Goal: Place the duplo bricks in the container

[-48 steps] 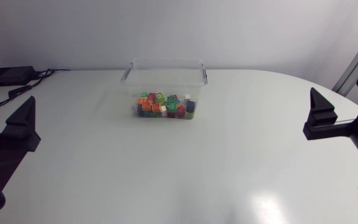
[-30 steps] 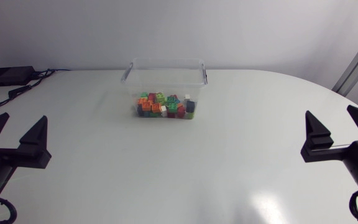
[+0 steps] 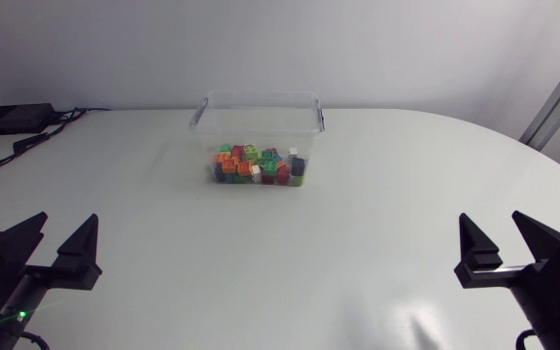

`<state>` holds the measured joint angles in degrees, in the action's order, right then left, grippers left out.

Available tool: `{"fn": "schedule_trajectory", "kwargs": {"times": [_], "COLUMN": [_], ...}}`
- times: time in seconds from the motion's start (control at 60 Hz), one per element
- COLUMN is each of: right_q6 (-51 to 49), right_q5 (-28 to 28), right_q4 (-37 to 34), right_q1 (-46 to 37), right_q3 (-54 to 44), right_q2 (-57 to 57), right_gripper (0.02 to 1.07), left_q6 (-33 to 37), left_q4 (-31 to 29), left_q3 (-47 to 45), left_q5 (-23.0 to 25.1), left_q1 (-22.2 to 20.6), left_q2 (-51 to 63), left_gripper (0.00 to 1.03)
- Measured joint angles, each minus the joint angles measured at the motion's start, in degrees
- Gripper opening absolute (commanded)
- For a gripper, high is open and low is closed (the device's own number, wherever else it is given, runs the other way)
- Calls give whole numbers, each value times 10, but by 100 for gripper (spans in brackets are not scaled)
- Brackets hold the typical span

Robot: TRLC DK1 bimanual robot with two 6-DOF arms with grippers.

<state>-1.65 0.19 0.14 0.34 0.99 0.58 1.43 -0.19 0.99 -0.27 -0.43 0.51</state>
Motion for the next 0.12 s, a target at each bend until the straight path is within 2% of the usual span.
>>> {"fn": "schedule_trajectory", "kwargs": {"times": [0.117], "right_q6": [2], "right_q5": [0], "right_q4": [0], "right_q1": [-1], "right_q3": [0], "right_q2": [-3], "right_gripper": [103], "left_q6": [0], "left_q4": [0], "left_q3": [0], "left_q5": [0], "left_q1": [0], "left_q2": [-2], "left_gripper": [99]}}
